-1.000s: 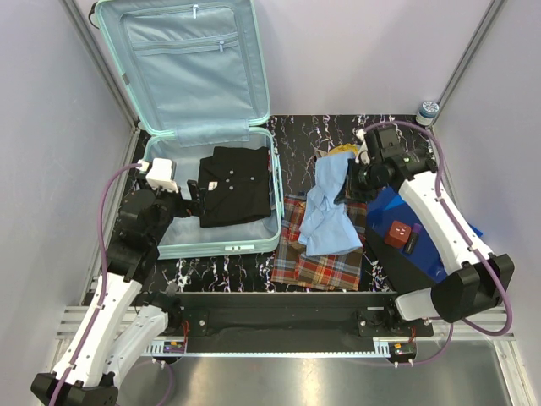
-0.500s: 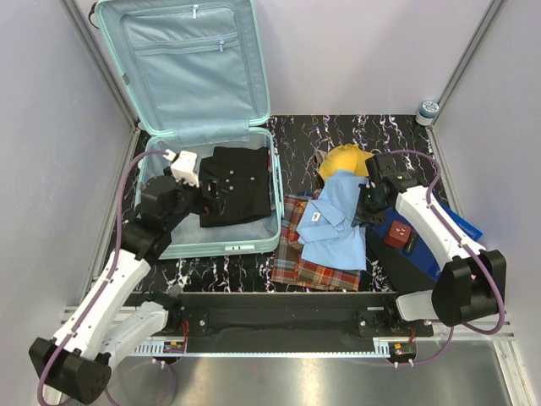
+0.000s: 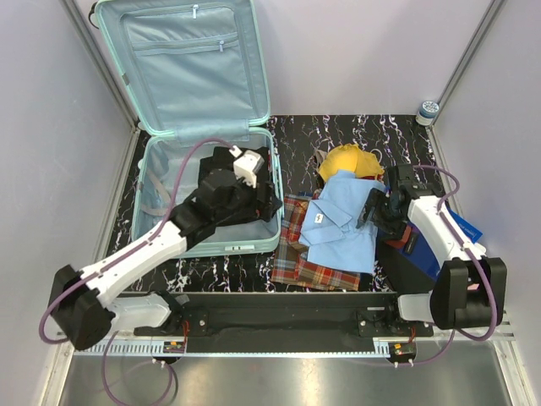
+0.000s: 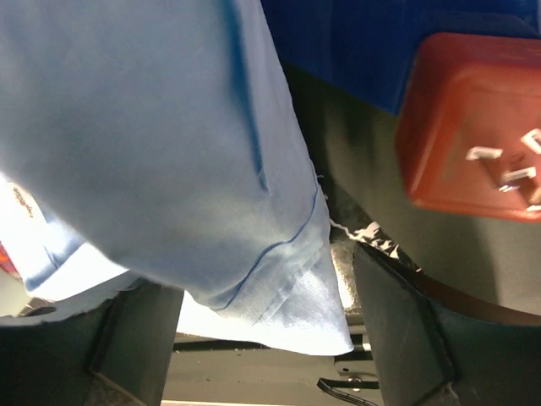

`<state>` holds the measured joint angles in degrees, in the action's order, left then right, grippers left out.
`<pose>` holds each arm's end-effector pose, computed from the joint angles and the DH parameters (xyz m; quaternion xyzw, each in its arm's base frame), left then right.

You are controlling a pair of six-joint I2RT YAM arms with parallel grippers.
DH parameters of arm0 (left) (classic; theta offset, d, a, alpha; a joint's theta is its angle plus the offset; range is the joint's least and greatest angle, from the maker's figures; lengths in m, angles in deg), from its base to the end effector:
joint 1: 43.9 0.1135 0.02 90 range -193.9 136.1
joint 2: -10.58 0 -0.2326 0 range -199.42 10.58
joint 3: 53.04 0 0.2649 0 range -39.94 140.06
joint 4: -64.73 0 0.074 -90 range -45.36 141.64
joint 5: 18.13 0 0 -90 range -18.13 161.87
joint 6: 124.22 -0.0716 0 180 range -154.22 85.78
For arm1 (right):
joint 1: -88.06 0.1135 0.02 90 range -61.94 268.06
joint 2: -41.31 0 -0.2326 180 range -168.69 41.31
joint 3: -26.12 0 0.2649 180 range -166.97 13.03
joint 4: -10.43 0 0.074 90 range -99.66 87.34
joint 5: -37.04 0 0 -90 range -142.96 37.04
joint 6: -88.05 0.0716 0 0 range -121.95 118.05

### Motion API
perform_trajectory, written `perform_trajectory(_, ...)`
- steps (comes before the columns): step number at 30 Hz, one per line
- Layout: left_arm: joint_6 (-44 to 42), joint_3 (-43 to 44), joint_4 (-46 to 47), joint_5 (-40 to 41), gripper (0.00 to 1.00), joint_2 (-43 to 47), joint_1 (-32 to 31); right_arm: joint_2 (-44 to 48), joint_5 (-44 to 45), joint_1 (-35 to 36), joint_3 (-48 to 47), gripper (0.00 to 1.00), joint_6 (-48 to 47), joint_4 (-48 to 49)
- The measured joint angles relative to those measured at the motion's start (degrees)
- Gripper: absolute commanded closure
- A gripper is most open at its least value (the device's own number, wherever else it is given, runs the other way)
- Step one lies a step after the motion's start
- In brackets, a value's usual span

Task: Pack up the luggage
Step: Pick up the clothes at the center of the board.

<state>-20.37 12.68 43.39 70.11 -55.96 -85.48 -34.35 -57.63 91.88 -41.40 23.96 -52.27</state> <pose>0.2432 -0.2187 0.2682 0.2072 0.8035 -0.2708 0.4880 0.2713 0.0240 0.1640 0.1821 0.9683 0.0815 0.1504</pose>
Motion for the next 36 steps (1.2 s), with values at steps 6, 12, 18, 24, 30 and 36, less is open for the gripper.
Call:
perform_trajectory(6,1.05,2.86,3.48,-1.49,0.01,-8.94,-2.32,0.00,-3.41,-4.17,2.89,0.18,-0.44,2.64)
perform_trajectory(12,1.68,4.66,6.45,-3.43,0.01,-15.67,-3.08,0.00,-8.57,-9.33,7.06,0.25,-0.79,6.97)
perform_trajectory(18,1.77,8.13,8.31,-5.35,0.01,-24.65,-3.28,-0.44,-14.25,-12.11,8.70,0.27,-0.90,10.97)
perform_trajectory(24,2.12,12.02,9.79,-7.93,0.01,-30.62,-3.56,-2.21,-17.55,-12.11,8.72,0.31,-1.79,13.27)
perform_trajectory(30,2.29,14.95,10.54,-8.96,0.01,-34.56,-4.11,-3.93,-18.64,-12.13,9.25,0.36,-1.99,14.84)
perform_trajectory(36,2.89,18.49,9.46,-9.22,0.01,-40.61,-4.24,-4.00,-18.97,-12.13,9.49,0.38,-2.08,15.26)
